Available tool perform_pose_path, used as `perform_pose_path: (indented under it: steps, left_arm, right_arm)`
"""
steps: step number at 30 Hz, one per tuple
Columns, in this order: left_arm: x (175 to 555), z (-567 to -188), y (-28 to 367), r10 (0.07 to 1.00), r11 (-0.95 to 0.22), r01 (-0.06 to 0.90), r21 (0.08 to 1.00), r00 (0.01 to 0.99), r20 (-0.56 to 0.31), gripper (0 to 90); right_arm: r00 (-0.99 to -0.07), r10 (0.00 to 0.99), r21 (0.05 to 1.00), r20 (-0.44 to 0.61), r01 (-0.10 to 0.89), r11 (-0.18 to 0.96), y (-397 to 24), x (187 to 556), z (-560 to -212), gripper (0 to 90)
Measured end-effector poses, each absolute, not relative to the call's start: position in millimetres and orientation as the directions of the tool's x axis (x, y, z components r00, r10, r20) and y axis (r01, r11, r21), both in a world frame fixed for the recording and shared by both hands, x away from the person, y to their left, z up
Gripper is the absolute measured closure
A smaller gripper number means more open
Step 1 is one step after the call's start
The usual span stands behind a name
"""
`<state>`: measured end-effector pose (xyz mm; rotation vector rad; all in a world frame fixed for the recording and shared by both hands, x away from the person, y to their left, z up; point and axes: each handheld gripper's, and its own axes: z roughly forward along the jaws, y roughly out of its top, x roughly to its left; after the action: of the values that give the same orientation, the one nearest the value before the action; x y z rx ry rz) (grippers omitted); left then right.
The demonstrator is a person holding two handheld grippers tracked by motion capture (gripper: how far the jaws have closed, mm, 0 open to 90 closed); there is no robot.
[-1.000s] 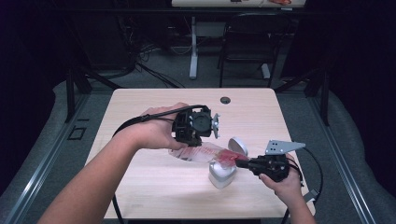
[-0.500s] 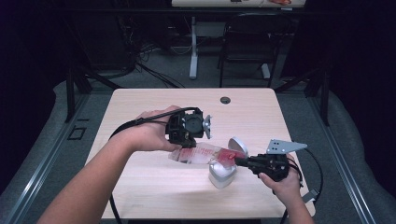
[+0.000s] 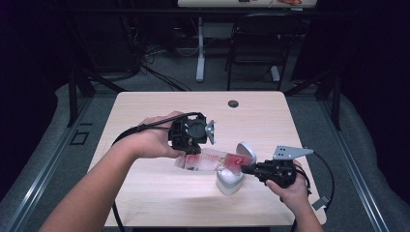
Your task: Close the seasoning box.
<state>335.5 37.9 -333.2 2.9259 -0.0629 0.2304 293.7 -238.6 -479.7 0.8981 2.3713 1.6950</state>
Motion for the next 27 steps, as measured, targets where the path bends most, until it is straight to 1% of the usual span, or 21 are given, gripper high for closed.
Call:
perform_pose_path:
  steps: [9, 13, 18, 21, 27]
  left_arm:
    - [336.8, -335.0, 42.2, -0.021, -0.978, -0.052, 0.203, 0.988, 0.152, 88.9]
    - [337.3, -336.8, 45.0, -0.016, -0.977, -0.048, 0.208, 0.988, 0.153, 88.9]
    - [338.3, -338.9, 49.7, -0.008, -0.977, -0.04, 0.211, 0.988, 0.152, 89.0]
    - [339.0, -340.9, 55.0, 0.004, -0.973, -0.03, 0.23, 0.989, 0.147, 89.0]
    - [339.2, -347.7, 65.8, 0.019, -0.968, -0.018, 0.251, 0.99, 0.143, 88.9]
  right_arm:
    - [-0.819, 0.51, 0.879, 0.264, 0.422, 0.223, -237.9, 297.3, -488.2, 79.2]
    - [-0.817, 0.507, 0.879, 0.274, 0.427, 0.213, -237.4, 297.7, -489.9, 79.6]
    - [-0.824, 0.506, 0.883, 0.257, 0.413, 0.224, -236.2, 296.0, -488.2, 83.9]
    - [-0.829, 0.507, 0.89, 0.238, 0.395, 0.228, -234.3, 294.3, -485.6, 87.4]
    - [-0.832, 0.514, 0.895, 0.207, 0.373, 0.245, -228.7, 292.0, -480.9, 90.0]
